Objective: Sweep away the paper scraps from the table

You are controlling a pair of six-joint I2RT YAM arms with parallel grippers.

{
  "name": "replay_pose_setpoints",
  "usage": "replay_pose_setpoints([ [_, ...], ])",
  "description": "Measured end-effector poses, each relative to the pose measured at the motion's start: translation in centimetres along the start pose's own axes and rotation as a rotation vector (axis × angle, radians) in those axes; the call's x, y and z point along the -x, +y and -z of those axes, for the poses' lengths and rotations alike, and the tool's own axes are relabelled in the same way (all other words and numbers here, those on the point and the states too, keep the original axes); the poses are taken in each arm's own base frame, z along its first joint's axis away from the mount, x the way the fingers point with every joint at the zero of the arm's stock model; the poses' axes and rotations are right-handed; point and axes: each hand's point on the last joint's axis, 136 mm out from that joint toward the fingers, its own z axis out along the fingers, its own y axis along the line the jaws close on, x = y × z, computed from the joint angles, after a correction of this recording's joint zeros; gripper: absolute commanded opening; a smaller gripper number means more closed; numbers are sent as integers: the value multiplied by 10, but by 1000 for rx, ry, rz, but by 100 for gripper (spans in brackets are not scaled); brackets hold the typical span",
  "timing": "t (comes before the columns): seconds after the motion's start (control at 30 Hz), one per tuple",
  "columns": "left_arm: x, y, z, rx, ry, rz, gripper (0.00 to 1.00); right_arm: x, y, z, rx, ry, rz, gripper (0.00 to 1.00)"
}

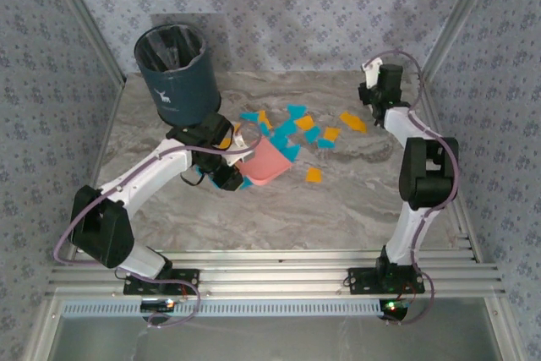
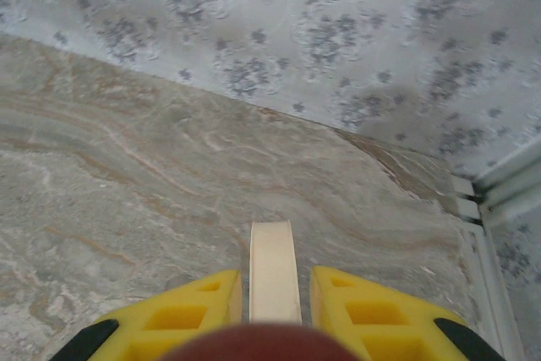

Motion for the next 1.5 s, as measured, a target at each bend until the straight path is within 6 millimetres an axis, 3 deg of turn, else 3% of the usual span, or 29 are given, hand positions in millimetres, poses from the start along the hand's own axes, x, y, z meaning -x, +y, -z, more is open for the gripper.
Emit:
replay_pose_setpoints([
  [0.23, -2, 2, 0, 14, 12, -7, 0, 7, 43, -1, 109, -28, 102, 0],
  [0.4, -5, 2, 0, 14, 24, -4, 0, -6, 74, 12, 190, -20, 163, 0],
  [0.6, -6, 2, 0, 14, 25, -3, 0, -9, 107, 43, 265, -32, 241, 0],
  [0.83, -15, 0, -5, 9, 51, 3, 0, -25, 146, 82, 350, -14, 297, 0],
  [1.1, -27, -5, -8, 1, 86, 0, 0, -34, 186, 137, 433, -23, 344, 0],
  [1.27, -34, -12, -12, 2, 116, -23, 0, -42, 198, 160, 459, -17, 345, 0],
  [1.5, -38, -25, -17, -3, 146, -71, 0, -40, 183, 184, 414, -28, 230, 0],
])
